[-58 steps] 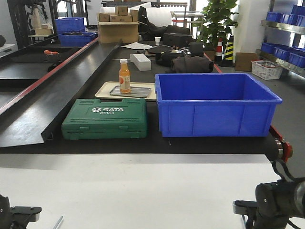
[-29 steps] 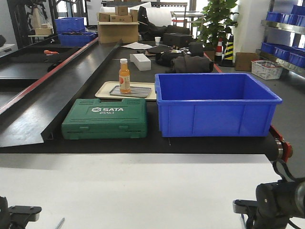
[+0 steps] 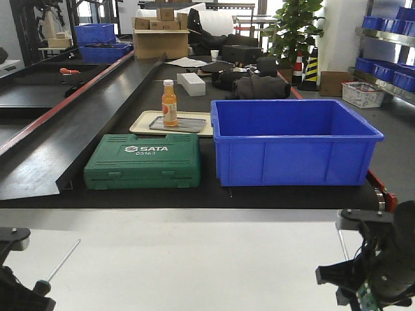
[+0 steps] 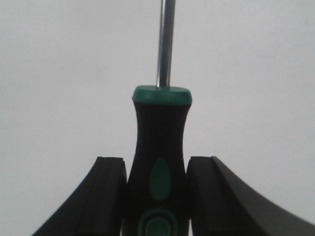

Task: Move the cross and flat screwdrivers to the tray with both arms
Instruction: 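Lift both held screwdrivers up off the white table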

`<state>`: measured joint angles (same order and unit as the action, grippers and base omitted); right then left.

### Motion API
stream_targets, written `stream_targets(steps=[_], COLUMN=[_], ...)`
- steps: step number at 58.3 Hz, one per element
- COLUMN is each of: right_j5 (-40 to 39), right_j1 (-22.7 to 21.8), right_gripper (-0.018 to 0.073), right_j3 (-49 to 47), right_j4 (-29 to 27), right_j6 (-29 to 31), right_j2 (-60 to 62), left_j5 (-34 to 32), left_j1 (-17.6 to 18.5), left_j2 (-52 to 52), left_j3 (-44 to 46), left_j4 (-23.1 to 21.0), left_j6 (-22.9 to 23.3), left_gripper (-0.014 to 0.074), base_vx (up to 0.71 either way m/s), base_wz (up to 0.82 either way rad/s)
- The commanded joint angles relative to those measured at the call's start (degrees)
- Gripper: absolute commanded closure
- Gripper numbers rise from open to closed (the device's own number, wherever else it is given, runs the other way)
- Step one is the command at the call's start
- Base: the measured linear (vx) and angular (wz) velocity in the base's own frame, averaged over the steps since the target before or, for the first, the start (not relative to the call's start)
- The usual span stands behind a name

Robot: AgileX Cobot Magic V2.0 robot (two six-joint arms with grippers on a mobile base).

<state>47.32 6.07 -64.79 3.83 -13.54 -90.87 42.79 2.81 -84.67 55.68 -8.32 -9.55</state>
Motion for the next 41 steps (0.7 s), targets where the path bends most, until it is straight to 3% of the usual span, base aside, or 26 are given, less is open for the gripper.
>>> stream_targets(steps=[1,17,41], right_j5=[0.73,5.74,6.79], right_j1=[-0.05,-0.05,-0.05], right_gripper=[0.0568,0.0568,0.0568], right_j3=[-1.32,-1.32,-1.32], right_j4=[0.12,0.12,0.07], right_j6=[0.53,0.53,0.53], right_j2=[8.19,21.23,34.48], left_j5=[0.69,5.24,5.34], left_j1=[0.37,0.37,0.37], left_j2=[6.79,17.12,31.04], left_j3=[1.17,1.17,1.17], left_j4=[-0.86,-0.86,-0.86], left_j6=[0.08,0.45,2.39], left_gripper=[0.0600,0.0601,0.0601], base_vx=[0.00,0.00,0.00], base_wz=[0.00,0.00,0.00])
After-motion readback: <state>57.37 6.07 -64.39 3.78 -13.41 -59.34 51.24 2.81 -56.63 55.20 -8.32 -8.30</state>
